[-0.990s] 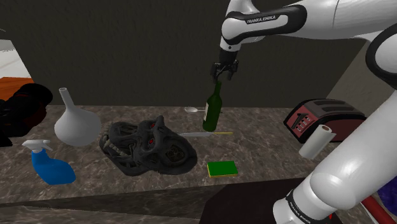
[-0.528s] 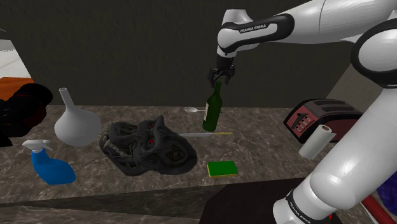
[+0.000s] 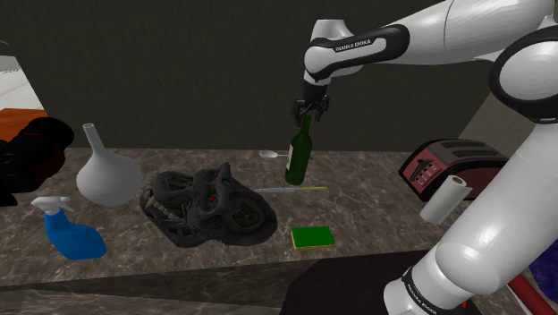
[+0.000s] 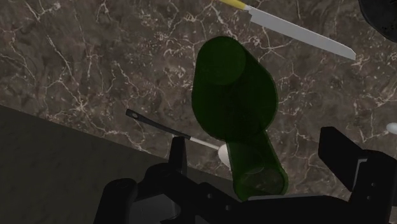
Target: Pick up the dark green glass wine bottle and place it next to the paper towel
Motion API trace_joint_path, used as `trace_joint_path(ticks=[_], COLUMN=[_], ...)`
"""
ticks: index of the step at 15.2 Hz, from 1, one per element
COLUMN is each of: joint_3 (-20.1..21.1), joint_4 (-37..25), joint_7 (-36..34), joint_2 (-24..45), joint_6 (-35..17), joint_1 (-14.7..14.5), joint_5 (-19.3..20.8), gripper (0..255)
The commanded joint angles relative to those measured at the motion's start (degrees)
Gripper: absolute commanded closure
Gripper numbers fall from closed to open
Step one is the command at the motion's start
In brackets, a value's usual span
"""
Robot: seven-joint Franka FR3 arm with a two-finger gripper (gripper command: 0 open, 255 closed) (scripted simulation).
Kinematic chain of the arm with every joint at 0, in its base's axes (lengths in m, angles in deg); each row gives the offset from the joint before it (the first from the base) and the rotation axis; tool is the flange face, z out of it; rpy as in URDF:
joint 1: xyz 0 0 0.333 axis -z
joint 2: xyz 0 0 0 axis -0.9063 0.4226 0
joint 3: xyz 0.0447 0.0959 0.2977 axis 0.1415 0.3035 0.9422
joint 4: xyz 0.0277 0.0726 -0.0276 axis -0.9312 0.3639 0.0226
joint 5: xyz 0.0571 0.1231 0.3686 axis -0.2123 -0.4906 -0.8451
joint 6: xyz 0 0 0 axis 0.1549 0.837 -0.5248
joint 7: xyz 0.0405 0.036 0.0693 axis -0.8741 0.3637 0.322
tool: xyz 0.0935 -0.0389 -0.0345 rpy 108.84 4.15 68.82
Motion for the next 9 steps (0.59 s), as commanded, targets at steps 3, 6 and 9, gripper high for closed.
trace_joint_path(ticks=[3, 6, 9], joint_3=[0.0, 0.0, 0.0], joint_4=[0.0, -0.01, -0.02], joint_7=[0.0, -0.01, -0.01], joint_2=[0.0, 0.01, 0.01], joint_6=[0.0, 0.01, 0.01], joint_1=[0.0, 0.0, 0.0], joint_5=[0.0, 0.0, 0.0], gripper=[255, 255, 255])
